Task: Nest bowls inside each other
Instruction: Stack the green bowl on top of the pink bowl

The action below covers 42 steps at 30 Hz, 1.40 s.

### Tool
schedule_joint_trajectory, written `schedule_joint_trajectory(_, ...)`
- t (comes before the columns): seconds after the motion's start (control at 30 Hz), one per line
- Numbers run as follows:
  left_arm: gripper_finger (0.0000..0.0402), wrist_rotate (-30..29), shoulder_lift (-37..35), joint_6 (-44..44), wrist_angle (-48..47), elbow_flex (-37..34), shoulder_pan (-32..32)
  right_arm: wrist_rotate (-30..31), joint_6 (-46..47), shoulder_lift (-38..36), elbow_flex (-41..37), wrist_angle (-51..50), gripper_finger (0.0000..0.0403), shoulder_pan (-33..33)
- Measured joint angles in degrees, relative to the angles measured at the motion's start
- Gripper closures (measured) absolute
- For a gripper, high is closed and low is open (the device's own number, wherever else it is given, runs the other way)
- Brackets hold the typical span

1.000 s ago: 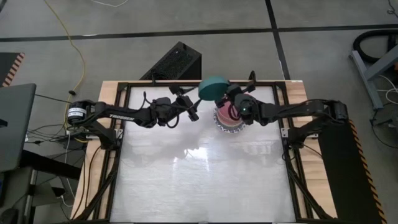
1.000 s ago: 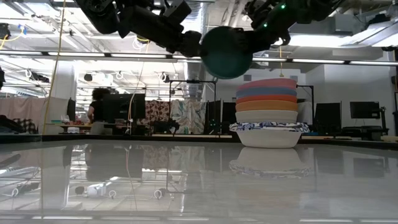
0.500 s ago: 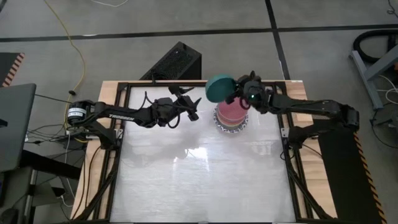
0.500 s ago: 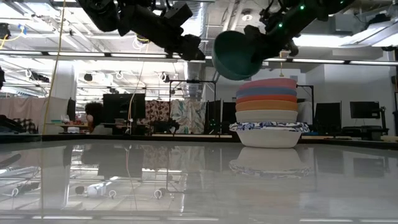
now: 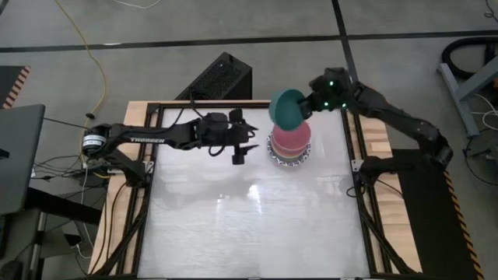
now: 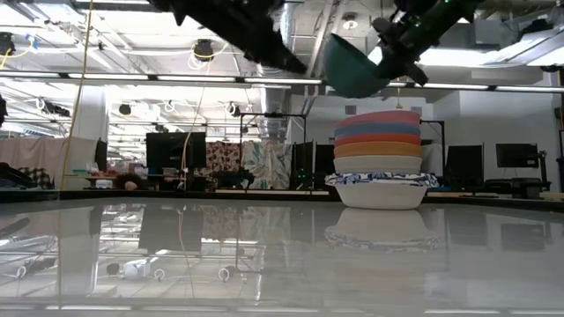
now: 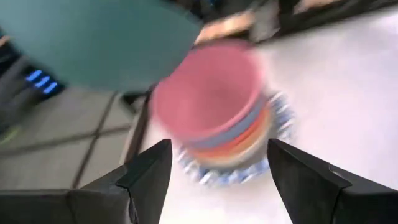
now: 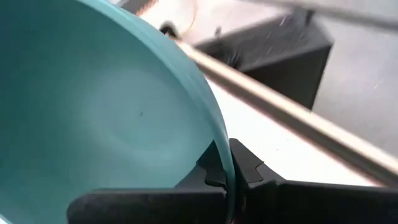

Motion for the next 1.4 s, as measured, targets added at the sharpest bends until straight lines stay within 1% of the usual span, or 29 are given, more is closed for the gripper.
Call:
schedule_joint_trajectory(0.07,0.0149,6.6,-1.3,-1.0,0.0,0.2,0.5,-4.7,-1.9,0.3,1.3,-4.5,0.0394,-2.1)
schedule_joint_trajectory(0.17,0.015,16.7,-5.0,-4.9,-0.6,0.2,2.8,-11.2,-5.2,0.3,2.0,-10.1,0.0395,-4.9)
schedule_joint_trajectory(0.27,0.015,22.7,-11.2,-8.3,-4.5,0.2,6.5,-16.0,-7.6,0.4,2.0,-17.4,0.0395,-7.6)
schedule_joint_trajectory(0.37,0.015,26.7,-17.9,-10.2,-9.0,-1.1,9.4,-20.6,-11.4,0.4,2.0,-24.4,0.0395,-9.8)
schedule_joint_trajectory(0.43,0.015,28.0,-22.2,-10.9,-9.4,-3.0,10.0,-23.4,-12.6,0.5,2.0,-27.1,0.0395,-10.6)
schedule_joint_trajectory(0.53,0.015,28.3,-28.3,-10.2,-10.1,-7.0,9.9,-26.0,-12.7,0.5,1.9,-27.4,0.0395,-10.8)
schedule_joint_trajectory(0.63,0.015,29.8,-33.9,-11.0,-9.2,-12.7,9.9,-28.9,-12.2,0.5,1.9,-25.5,0.0395,-10.2)
schedule_joint_trajectory(0.73,0.015,31.5,-39.0,-15.9,-1.4,-20.7,9.9,-28.7,-10.6,1.1,2.3,-23.8,0.0395,-9.0)
schedule_joint_trajectory(0.8,0.015,32.1,-42.1,-19.0,5.3,-26.0,9.9,-26.3,-10.1,2.1,3.3,-24.2,0.0395,-8.4)
schedule_joint_trajectory(0.87,0.015,31.2,-44.9,-21.2,9.8,-30.9,9.9,-24.6,-10.2,3.5,4.8,-25.1,0.0395,-7.9)
schedule_joint_trajectory(0.97,0.015,27.9,-48.0,-22.7,14.2,-35.9,9.9,-23.1,-10.3,6.3,7.6,-27.6,0.0395,-8.1)
schedule_joint_trajectory(1.13,0.015,27.4,-50.6,-24.6,14.0,-39.1,9.9,-21.1,-11.2,12.1,12.8,-33.1,0.0395,-8.1)
schedule_joint_trajectory(1.3,0.015,27.3,-50.8,-24.8,12.7,-39.2,9.8,-18.1,-11.9,17.8,17.9,-37.4,0.0395,-8.1)
schedule_joint_trajectory(1.4,0.015,27.3,-50.8,-24.8,12.6,-39.2,9.8,-18.0,-12.2,20.3,20.2,-38.9,0.0395,-8.1)
